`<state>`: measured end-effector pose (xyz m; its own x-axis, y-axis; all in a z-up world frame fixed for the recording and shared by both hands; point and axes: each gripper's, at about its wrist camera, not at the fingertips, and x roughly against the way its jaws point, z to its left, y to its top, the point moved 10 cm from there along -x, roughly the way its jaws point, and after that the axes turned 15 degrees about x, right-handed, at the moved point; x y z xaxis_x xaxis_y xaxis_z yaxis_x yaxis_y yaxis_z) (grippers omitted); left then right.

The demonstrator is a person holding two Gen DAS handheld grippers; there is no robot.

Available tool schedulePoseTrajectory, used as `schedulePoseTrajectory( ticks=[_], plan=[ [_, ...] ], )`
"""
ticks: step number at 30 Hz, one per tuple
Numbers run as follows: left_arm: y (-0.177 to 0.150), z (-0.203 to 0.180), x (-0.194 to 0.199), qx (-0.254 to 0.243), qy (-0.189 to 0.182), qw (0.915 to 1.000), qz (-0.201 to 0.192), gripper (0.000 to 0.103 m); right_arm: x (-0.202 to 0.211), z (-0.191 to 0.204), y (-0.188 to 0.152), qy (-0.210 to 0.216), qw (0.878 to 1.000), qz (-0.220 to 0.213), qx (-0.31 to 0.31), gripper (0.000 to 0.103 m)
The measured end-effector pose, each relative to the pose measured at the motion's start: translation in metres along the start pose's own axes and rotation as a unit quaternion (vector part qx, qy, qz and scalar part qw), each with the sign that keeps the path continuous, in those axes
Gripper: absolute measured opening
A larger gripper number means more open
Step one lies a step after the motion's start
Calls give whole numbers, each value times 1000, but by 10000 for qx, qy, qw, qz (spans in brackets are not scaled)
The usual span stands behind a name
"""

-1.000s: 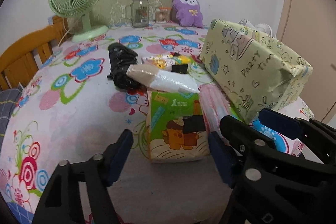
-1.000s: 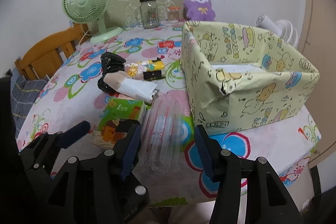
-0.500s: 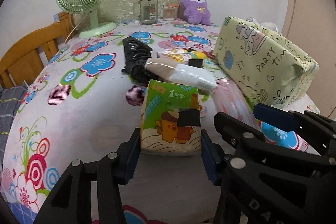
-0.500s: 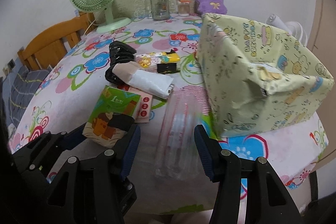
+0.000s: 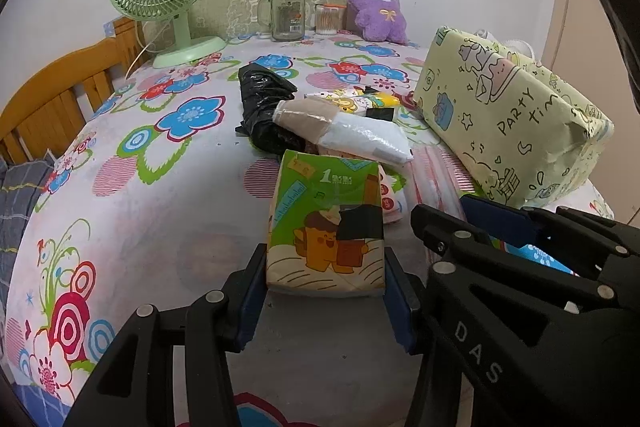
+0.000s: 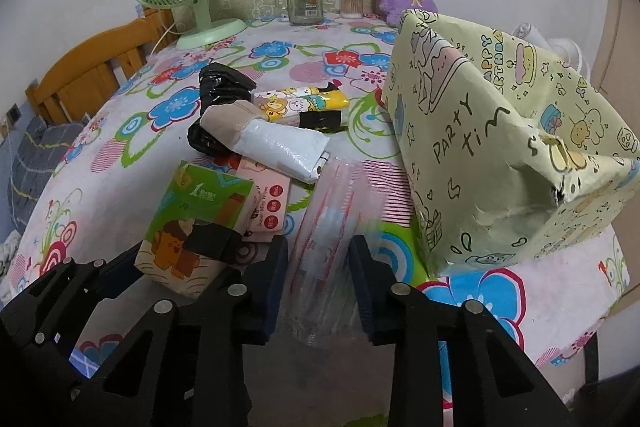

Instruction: Organize soft objects

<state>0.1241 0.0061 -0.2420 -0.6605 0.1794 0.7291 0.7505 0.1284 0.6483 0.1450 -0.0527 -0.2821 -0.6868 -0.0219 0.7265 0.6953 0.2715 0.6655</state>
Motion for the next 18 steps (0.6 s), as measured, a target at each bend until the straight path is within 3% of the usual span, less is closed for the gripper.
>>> schedulePoseTrajectory(
  ticks=[18],
  plan=[
    [39, -10, 34, 219, -41, 9991, -364, 54, 44, -9, 39, 19, 9985, -532, 101, 26]
  ],
)
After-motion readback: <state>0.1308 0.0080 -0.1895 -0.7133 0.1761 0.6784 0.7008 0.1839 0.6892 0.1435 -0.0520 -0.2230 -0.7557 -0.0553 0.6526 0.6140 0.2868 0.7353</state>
